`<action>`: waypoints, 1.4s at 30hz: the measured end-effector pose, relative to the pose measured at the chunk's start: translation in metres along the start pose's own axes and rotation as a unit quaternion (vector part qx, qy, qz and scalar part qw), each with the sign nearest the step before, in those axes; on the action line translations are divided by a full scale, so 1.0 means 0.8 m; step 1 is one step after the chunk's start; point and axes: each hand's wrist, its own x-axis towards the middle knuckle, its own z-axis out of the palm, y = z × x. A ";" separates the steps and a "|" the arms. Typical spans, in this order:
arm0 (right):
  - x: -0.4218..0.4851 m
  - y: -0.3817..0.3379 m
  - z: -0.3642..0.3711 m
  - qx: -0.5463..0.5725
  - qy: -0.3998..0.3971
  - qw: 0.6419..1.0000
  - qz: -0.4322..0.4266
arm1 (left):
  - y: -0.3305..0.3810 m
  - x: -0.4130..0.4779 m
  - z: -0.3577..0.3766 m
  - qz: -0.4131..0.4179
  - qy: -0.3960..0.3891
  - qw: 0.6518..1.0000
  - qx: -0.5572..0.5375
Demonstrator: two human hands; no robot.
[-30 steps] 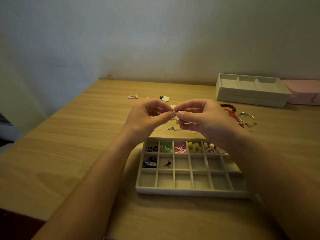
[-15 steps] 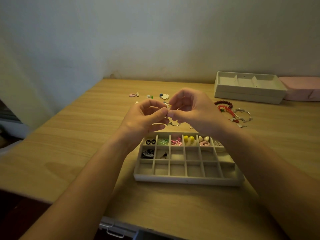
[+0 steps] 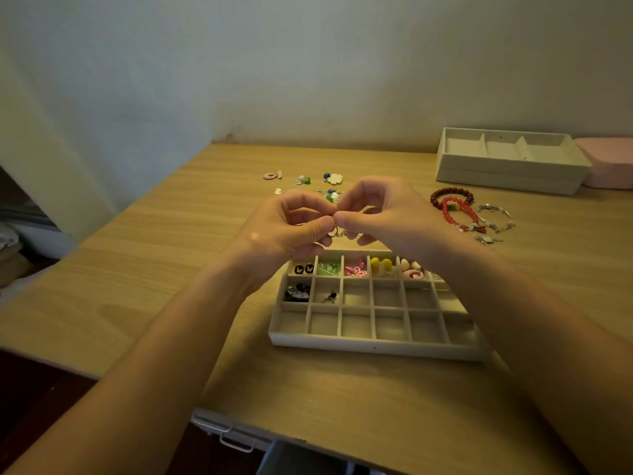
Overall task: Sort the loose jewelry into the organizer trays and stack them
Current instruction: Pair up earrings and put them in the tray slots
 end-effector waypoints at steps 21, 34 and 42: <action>-0.006 -0.007 0.013 -0.110 -0.152 0.976 0.112 | -0.010 -0.022 -0.003 -0.022 0.007 0.976 0.217; -0.009 -0.003 0.042 -0.265 -0.161 0.944 0.116 | -0.012 -0.026 0.005 -0.006 -0.013 0.871 0.491; -0.006 0.000 0.033 -0.232 -0.106 0.960 0.118 | -0.007 -0.017 0.010 -0.039 -0.037 0.838 0.543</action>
